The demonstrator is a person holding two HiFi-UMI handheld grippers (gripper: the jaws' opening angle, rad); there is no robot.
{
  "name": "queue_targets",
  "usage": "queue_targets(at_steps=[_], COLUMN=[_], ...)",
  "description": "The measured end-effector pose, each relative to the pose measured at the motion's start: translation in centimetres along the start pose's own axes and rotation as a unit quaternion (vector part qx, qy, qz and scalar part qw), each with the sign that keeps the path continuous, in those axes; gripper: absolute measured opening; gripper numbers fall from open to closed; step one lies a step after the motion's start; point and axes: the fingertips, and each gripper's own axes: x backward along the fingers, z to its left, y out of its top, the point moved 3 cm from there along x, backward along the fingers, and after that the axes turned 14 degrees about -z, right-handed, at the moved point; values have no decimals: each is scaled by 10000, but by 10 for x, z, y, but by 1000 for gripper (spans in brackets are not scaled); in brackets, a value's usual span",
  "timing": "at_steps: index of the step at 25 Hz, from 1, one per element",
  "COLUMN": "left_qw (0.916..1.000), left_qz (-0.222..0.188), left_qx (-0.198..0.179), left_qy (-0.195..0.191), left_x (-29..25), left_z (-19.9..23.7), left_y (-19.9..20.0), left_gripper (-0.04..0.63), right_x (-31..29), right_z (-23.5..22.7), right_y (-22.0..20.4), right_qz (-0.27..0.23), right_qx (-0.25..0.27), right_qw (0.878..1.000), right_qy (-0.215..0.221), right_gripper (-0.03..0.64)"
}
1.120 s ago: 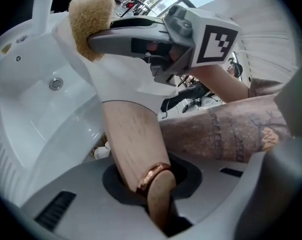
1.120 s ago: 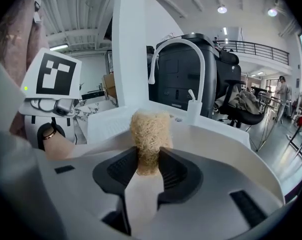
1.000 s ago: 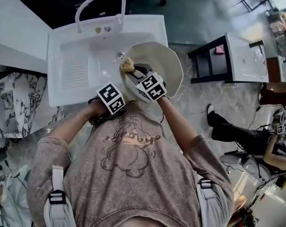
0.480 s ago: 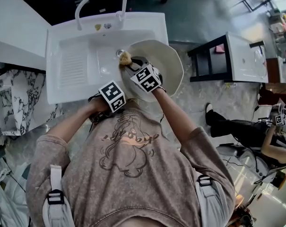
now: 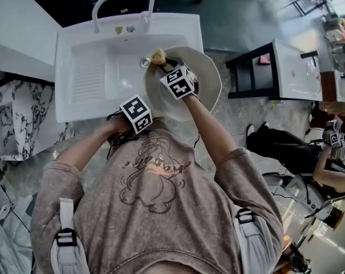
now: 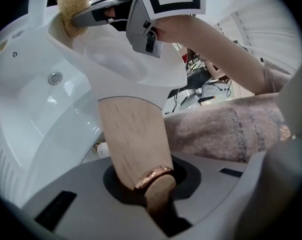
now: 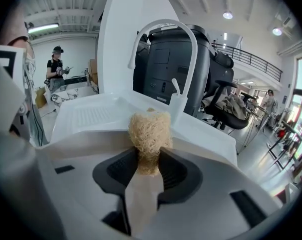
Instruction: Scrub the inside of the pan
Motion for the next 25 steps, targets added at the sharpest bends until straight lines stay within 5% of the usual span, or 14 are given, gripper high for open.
queue_targets(at_steps=[15,25], left_qw=[9999,9996], left_qz=[-117,-207], left_qx=[94,155], left_qy=[-84,-125], left_x=[-1,-2], left_z=[-3,-2], left_y=[1,1], left_gripper=[55,55], right_x=[23,46], right_z=[-66,-82], right_y=[-28,-41], right_qz=[574,834], right_qx=[88,162], right_qw=[9946,9907], right_qy=[-861,-1060], right_gripper=[143,143])
